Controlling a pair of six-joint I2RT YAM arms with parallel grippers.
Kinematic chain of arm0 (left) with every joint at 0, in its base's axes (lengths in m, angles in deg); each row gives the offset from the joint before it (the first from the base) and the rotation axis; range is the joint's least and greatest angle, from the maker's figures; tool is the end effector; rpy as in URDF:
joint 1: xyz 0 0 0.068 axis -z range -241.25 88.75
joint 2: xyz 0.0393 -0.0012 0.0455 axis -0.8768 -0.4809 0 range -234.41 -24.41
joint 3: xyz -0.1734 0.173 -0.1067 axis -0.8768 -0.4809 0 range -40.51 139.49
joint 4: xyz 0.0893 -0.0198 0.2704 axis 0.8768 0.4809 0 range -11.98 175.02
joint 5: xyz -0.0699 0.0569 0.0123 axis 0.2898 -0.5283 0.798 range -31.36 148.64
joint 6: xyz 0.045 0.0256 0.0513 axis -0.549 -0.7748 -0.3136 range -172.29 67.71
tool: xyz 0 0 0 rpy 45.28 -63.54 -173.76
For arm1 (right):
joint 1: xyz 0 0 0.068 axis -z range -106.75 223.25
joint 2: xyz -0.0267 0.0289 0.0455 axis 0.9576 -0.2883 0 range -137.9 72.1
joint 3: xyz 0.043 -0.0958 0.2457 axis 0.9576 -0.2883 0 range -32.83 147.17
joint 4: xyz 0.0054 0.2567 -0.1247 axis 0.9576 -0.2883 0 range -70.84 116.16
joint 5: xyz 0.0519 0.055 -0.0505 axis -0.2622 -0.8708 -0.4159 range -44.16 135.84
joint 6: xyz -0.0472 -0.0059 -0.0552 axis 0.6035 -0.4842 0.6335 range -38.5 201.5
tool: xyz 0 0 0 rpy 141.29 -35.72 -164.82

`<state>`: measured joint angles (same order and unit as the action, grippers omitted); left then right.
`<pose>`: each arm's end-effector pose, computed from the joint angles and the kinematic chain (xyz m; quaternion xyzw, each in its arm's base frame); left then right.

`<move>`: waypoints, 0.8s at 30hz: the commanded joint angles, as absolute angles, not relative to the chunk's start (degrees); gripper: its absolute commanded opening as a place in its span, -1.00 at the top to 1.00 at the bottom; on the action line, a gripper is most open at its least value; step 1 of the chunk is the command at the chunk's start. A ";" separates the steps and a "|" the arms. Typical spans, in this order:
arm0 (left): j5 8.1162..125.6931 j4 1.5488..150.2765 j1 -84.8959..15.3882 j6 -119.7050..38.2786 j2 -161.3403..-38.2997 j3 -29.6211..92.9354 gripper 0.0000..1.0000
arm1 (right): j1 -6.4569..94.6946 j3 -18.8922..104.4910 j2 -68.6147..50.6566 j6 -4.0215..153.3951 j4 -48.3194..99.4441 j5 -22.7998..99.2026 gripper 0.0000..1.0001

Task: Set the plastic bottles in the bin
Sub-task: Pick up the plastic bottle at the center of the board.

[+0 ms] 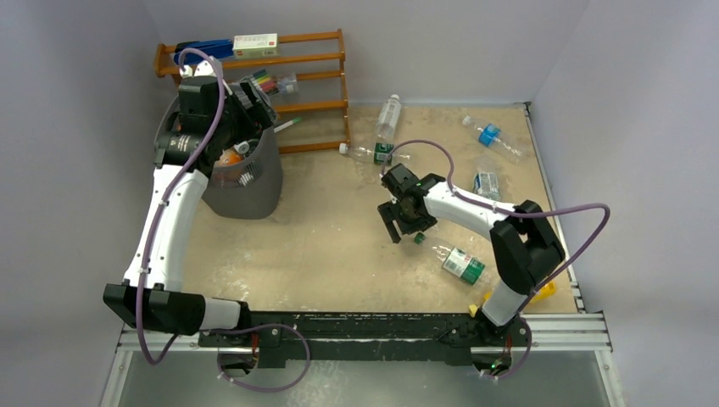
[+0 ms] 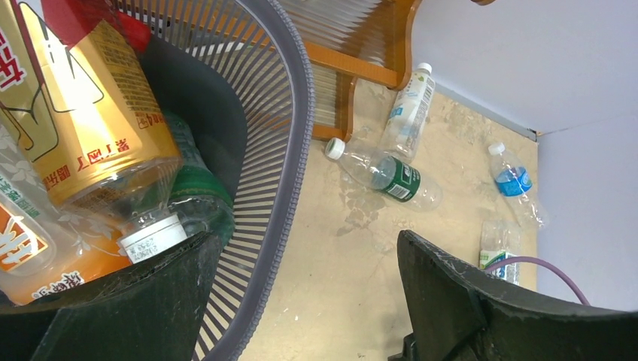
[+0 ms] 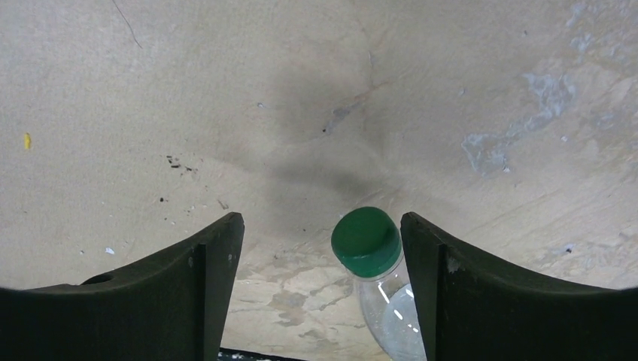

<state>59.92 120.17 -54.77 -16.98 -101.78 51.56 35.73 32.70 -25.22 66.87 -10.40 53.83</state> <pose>0.3271 -0.0387 0.4300 -0.2071 0.8292 -0.1941 0.4816 0.2937 0.2150 0.1536 -0.1815 0.9629 0.0210 0.1984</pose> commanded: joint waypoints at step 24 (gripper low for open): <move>57.79 119.43 -50.47 -16.72 -102.91 55.03 -0.77 | 40.10 26.49 -10.60 64.23 -2.11 49.54 -0.80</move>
<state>58.65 120.95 -51.08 -16.92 -103.07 52.41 40.25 27.00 -11.40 62.15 -1.26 53.24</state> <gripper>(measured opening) 0.882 0.906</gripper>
